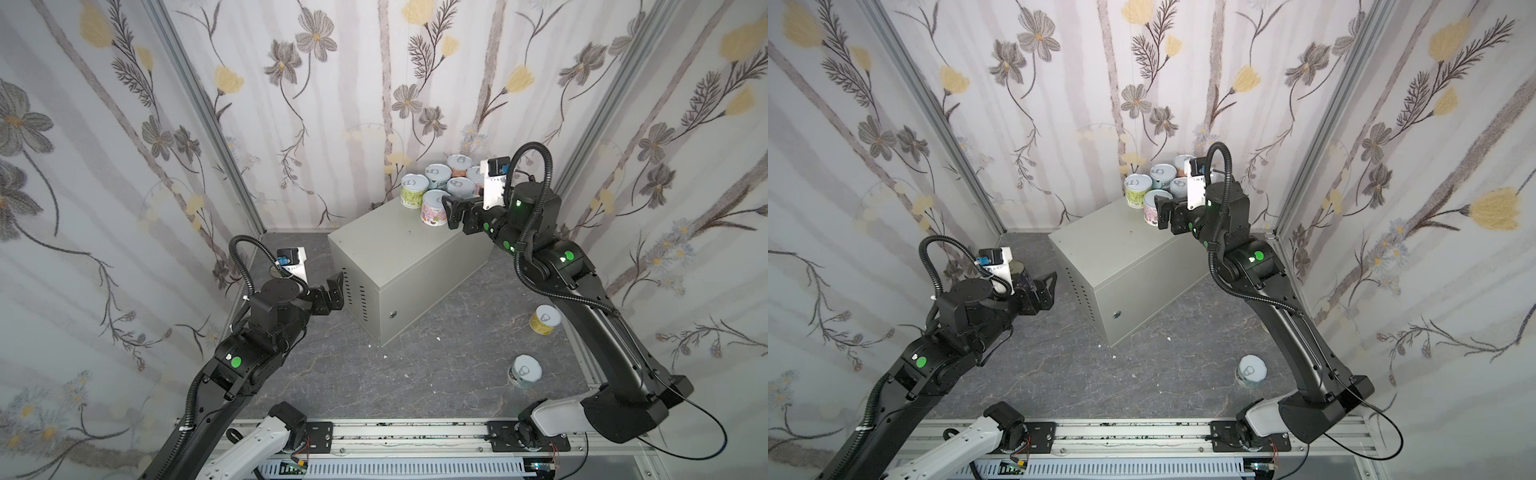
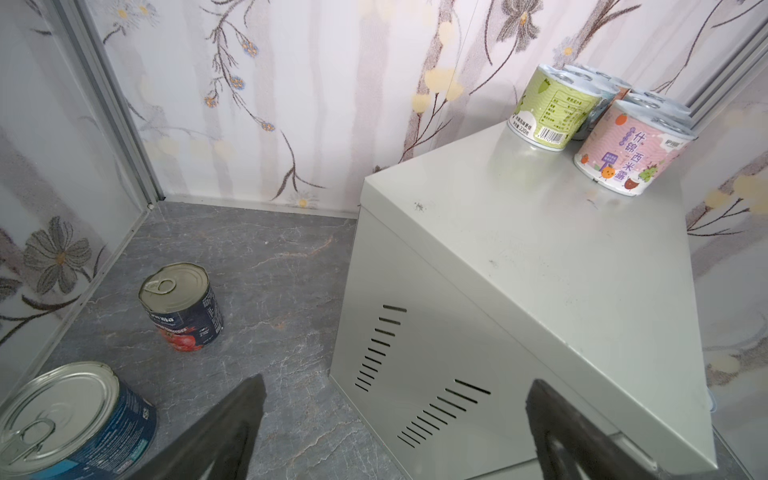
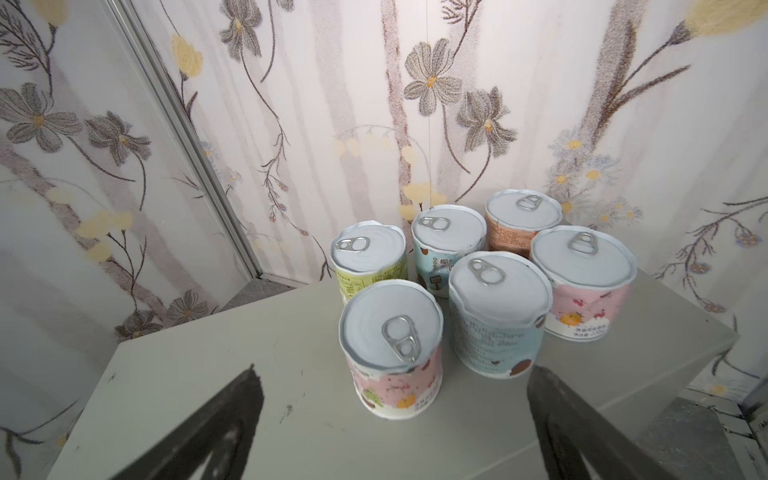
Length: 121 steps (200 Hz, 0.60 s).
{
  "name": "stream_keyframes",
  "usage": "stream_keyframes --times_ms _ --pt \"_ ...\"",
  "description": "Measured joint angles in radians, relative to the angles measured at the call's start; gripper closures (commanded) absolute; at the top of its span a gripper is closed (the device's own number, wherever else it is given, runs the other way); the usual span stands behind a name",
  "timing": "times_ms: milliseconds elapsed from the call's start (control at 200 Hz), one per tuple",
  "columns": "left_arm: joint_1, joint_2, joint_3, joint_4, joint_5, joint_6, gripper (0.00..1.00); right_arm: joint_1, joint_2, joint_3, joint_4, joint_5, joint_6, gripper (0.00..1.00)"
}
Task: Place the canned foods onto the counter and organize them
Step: 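Open the right gripper and pull it back from the cans, then lower the right gripper toward the yellow floor can while the left gripper lowers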
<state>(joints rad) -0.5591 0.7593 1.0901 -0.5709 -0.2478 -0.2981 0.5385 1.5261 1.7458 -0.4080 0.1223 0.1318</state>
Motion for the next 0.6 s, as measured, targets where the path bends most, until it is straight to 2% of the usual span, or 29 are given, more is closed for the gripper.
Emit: stream_keyframes --times_ms 355,455,605 --pt "0.001 -0.084 -0.13 -0.035 0.04 -0.059 0.0 -0.019 -0.293 -0.323 -0.001 0.113 0.061 0.0" --pt "0.001 -0.092 -0.175 -0.04 0.049 -0.074 0.0 -0.071 -0.353 -0.416 -0.006 0.124 0.087 0.0" --pt "0.001 -0.106 -0.217 -0.043 0.069 -0.099 0.0 -0.203 -0.412 -0.558 -0.023 0.111 0.142 0.0"
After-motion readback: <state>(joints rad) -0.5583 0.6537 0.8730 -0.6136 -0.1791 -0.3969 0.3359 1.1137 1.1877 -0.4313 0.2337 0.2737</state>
